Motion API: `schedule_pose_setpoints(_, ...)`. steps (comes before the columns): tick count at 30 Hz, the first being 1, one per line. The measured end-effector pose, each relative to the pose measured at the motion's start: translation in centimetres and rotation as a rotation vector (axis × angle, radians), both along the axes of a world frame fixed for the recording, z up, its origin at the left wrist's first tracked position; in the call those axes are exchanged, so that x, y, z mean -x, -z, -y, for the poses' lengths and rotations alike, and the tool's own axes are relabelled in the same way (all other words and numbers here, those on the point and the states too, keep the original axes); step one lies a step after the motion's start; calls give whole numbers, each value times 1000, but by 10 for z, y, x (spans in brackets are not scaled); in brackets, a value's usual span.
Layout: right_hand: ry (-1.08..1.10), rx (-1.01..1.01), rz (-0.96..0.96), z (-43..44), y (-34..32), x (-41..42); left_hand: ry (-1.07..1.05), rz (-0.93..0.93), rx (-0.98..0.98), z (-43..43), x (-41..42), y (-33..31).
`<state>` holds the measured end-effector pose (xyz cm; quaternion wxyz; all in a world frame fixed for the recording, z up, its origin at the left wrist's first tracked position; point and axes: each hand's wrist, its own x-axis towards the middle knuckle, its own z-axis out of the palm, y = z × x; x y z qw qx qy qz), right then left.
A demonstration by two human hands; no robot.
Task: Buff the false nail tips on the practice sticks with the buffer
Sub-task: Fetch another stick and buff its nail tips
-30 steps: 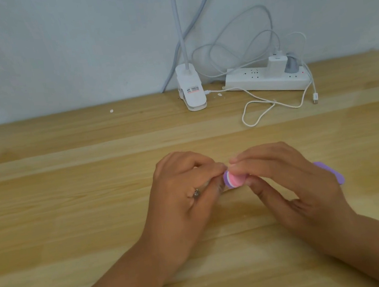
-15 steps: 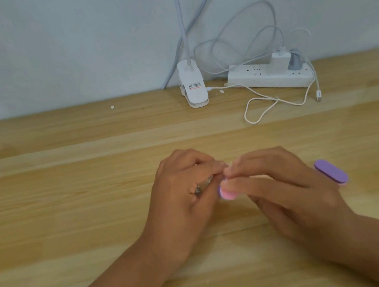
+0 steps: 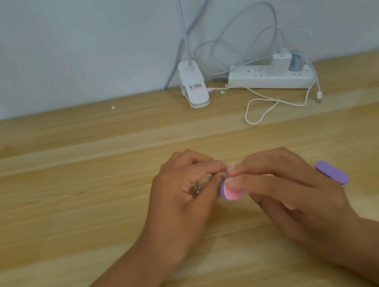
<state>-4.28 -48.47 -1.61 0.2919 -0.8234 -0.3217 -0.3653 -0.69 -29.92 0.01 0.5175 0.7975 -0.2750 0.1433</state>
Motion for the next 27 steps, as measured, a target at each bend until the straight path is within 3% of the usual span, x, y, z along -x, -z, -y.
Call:
schedule_pose_setpoints(4, 72, -22, -13, 7, -3, -3, 9, -59, 52, 0, 1, -1)
schedule_pose_setpoints(22, 19, -25, 45, -6, -1, 5, 57, -107, 156, 1, 5, -2)
schedule_pose_setpoints(27, 146, -114, -4, 5, -4, -2, 84, -186, 226, -1, 3, -1)
